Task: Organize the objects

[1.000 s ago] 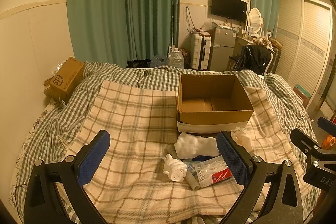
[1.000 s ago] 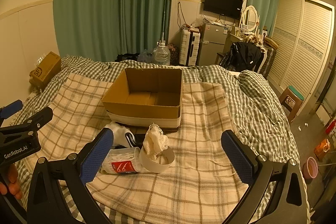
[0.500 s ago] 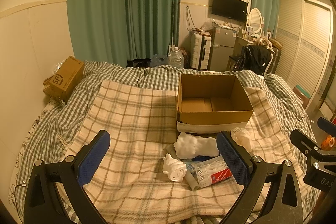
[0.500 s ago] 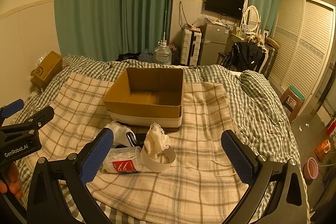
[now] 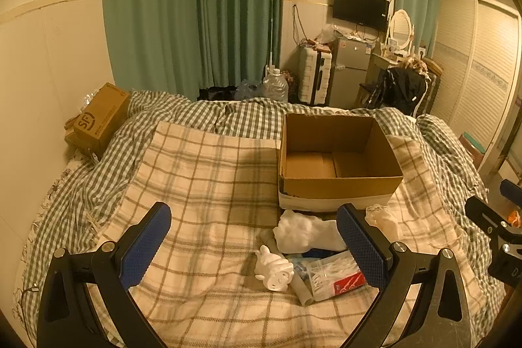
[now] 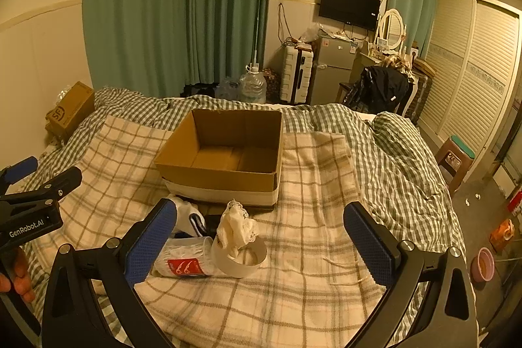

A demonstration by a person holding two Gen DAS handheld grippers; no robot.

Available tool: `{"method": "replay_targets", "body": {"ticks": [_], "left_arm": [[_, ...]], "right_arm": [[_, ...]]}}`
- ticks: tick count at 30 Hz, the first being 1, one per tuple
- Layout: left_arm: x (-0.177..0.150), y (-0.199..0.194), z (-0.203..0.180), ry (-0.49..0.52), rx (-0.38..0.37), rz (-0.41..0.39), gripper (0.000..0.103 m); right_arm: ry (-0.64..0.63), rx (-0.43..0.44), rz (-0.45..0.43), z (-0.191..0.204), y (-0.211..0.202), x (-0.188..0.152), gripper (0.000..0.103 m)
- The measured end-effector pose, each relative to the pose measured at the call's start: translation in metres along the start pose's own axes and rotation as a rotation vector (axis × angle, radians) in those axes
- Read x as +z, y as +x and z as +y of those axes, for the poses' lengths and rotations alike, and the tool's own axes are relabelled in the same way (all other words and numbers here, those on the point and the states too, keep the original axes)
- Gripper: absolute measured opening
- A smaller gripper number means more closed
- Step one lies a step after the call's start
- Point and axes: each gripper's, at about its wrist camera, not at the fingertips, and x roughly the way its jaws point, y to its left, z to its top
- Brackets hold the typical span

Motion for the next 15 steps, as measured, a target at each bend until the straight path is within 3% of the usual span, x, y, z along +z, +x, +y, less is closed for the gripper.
{"method": "replay_targets", "body": {"ticks": [9, 15], "left_arm": [[-0.009, 0.041, -0.002, 0.017, 0.024, 0.081, 0.103], [-0.034, 0.086, -0.004, 0.038, 0.032, 0.216, 0.103]], "right_arm": [[0.002, 0.018, 0.074, -0.005, 0.043, -0.003, 0.097], [0.008, 0.044, 0.185, -0.004, 0.097, -0.018, 0.093]]}}
